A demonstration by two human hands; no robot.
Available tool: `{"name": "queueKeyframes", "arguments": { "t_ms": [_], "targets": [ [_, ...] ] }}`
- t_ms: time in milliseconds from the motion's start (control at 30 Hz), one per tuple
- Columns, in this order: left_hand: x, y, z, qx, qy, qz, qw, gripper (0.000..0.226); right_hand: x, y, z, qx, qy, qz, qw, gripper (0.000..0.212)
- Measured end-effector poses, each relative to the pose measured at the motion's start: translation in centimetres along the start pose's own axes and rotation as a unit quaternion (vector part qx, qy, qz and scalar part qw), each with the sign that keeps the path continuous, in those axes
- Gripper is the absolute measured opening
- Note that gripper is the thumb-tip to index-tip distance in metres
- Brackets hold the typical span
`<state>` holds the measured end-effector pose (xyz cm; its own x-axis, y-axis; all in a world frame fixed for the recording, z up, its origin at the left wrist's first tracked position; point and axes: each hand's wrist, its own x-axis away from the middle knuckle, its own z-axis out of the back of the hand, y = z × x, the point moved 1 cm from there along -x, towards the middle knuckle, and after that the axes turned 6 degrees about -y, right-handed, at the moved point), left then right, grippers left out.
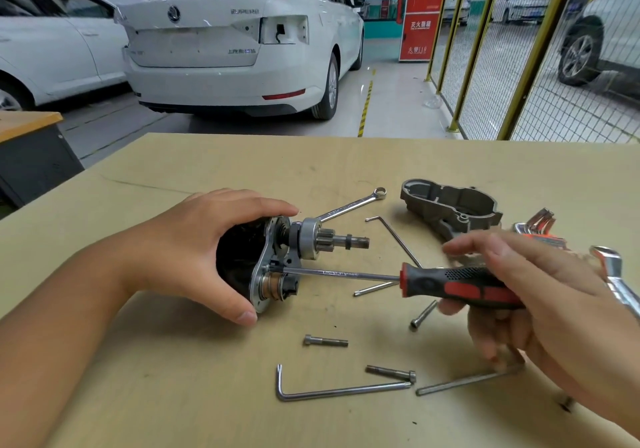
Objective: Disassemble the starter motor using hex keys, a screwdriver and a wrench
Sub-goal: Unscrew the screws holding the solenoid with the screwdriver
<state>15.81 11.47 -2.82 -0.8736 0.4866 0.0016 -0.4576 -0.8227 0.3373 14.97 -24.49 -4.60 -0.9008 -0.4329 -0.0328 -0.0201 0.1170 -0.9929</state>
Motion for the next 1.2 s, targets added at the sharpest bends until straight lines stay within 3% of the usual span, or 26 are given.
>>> {"name": "queueKeyframes", "arguments": {
  "t_ms": [267,433,700,1000,1200],
  "targets": [
    [-0.1,-0.4,-0.3,0.006,0.011,-0.018,1.0,0.114,-0.1,0.3,0.6,-0.039,-0.03,-0.004,0.999,0.075],
    [-0.1,-0.6,-0.4,0.007,0.01,-0.016,1.0,0.114,-0.3,0.6,0.5,-0.005,0.002,-0.027,1.0,0.078],
    [-0.1,-0.7,-0.4,0.009,0.011,-0.021,1.0,0.113,-0.2,0.8,0.7,0.007,-0.019,-0.013,1.0,0.085],
    [-0.1,-0.3,-0.3,0.021,0.009,-0.016,1.0,0.112,-0.3,0.7,0.4,0.016,-0.001,-0.049,0.999,0.078],
    [0.0,-0.3,-0.3,0.02,0.006,-0.015,1.0,0.112,-0.3,0.6,0.8,0.0,-0.016,-0.011,1.0,0.074]
  ]
}}
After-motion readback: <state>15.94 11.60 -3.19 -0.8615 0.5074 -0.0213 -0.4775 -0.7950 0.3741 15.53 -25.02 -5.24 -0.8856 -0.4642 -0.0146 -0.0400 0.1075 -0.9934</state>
